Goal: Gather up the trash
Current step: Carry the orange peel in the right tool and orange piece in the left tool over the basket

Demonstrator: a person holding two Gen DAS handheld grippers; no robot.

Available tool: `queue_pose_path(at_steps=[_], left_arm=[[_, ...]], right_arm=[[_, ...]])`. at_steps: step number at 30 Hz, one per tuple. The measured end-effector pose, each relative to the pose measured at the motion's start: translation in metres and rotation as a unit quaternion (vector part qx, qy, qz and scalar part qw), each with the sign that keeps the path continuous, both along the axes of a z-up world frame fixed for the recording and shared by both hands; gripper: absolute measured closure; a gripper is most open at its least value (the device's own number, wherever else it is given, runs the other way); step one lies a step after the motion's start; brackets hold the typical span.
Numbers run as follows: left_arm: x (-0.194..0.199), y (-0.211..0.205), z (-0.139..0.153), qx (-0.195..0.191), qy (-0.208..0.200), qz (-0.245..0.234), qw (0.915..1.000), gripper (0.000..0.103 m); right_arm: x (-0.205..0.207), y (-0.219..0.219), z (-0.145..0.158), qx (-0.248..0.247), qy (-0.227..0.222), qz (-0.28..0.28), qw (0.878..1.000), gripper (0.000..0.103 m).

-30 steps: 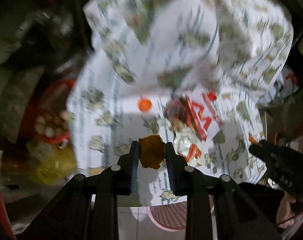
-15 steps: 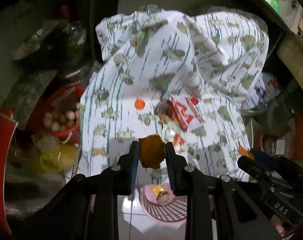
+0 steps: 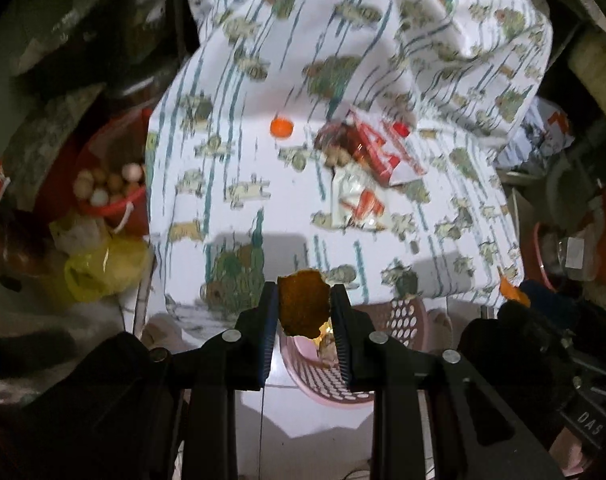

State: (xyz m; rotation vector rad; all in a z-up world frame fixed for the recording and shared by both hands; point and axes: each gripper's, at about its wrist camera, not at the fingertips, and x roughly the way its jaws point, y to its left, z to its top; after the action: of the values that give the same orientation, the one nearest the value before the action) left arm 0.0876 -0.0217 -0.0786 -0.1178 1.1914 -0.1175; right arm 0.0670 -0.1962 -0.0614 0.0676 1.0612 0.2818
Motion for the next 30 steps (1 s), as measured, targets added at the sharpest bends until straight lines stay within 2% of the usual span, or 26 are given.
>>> queue_pose_path(at_steps=[9,13,20,25,28,30], left_arm=[[0.0,0.012,-0.018,0.011,0.021,0.012,0.9996,0.078],[0.0,0.014,-0.03,0.014,0.039,0.014,0.9991,0.078],[-0.002,0.007,-0.043,0.023,0.048,0.002,0.9986,0.078],[-0.002,0.014,-0.051,0.012,0.061,0.009,0.998,0.078],[-0.001,0.012,-0.059,0.02,0.067,0.004,0.9975,0.078],[-0.001,0.009,-0.068,0.011,0.079,-0.001,0.9968,0.078]], right_arm=[[0.008,0.009,-0.076,-0.003,0.109,0.012,0.994,0.061],[0.017,0.016,-0.123,-0.035,0.165,0.013,0.986,0.061],[0.023,0.02,-0.165,-0.053,0.179,0.004,0.982,0.061],[0.035,0.016,-0.186,-0.057,0.188,-0.009,0.98,0.061],[0.035,0.017,-0.196,-0.081,0.176,-0.007,0.981,0.061],[0.035,0.018,-0.201,-0.099,0.17,-0.005,0.98,0.061]])
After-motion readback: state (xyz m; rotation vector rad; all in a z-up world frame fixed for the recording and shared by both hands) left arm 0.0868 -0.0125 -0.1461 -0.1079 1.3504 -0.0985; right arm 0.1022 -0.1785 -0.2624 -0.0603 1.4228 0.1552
